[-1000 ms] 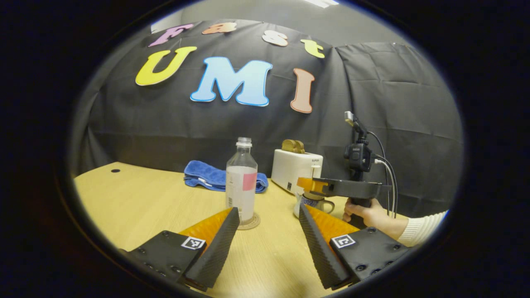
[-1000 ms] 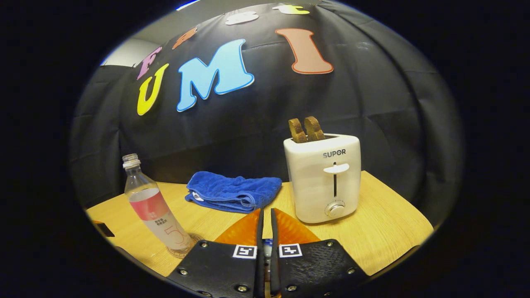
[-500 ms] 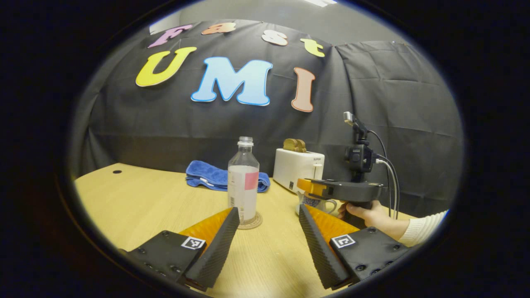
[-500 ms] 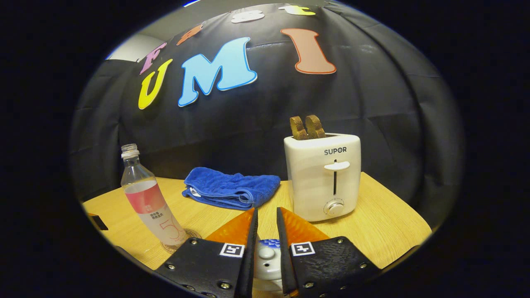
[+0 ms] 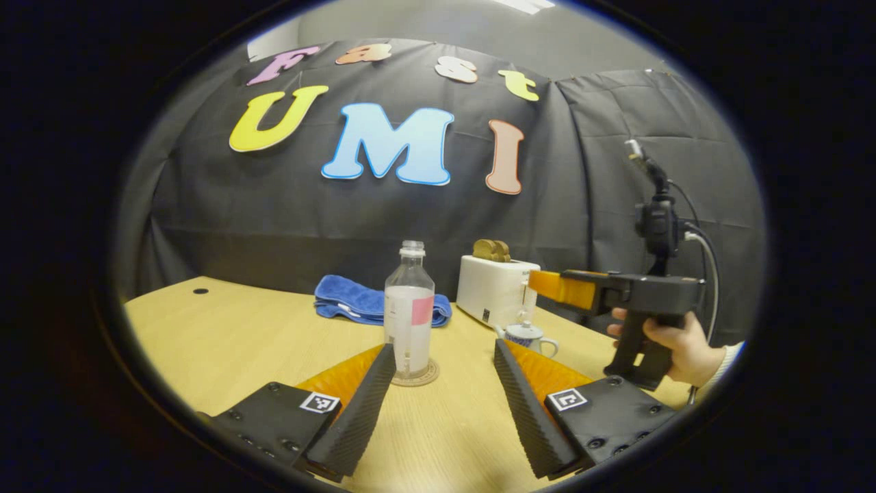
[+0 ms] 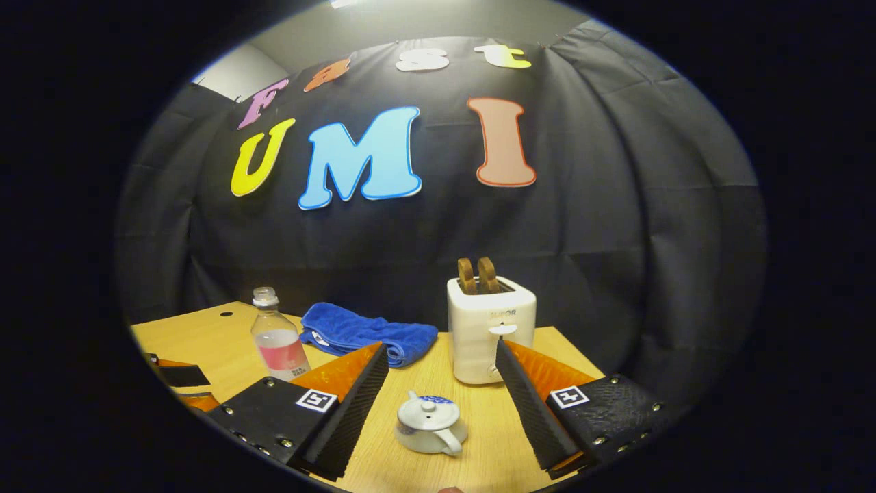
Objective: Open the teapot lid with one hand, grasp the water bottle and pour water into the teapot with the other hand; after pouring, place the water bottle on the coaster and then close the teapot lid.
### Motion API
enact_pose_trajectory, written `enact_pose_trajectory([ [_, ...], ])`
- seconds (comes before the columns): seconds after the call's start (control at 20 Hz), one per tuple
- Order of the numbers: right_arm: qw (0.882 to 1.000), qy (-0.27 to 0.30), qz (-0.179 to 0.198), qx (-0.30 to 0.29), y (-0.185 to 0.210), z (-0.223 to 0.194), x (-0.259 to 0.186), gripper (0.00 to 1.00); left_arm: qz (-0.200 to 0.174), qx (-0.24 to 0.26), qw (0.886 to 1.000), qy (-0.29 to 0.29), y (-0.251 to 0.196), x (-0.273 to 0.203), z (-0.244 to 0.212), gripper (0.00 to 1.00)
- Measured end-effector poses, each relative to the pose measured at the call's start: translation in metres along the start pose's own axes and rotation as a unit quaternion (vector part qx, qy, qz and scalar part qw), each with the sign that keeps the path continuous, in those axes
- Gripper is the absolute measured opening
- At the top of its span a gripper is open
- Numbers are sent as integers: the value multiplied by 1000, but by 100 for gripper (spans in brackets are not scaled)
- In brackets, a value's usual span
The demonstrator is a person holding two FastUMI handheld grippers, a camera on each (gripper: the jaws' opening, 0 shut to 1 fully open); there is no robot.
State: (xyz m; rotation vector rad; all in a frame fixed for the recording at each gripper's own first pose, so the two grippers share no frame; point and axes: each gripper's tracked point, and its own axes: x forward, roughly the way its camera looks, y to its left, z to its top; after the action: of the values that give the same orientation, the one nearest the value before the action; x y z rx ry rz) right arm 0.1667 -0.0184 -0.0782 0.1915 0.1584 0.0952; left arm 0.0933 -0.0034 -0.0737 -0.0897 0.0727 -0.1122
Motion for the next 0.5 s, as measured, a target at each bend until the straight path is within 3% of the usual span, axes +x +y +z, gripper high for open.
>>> enact_pose_trajectory([
  [0.2, 1000, -20, -8, -5, 1, 20, -44, 98, -3, 5, 1000, -7, -9, -15, 11, 100],
  [0.5, 1000, -21, -15, -3, 11, 4, -99, 98, -3, 13, 1000, -14, -21, -31, 13, 100],
])
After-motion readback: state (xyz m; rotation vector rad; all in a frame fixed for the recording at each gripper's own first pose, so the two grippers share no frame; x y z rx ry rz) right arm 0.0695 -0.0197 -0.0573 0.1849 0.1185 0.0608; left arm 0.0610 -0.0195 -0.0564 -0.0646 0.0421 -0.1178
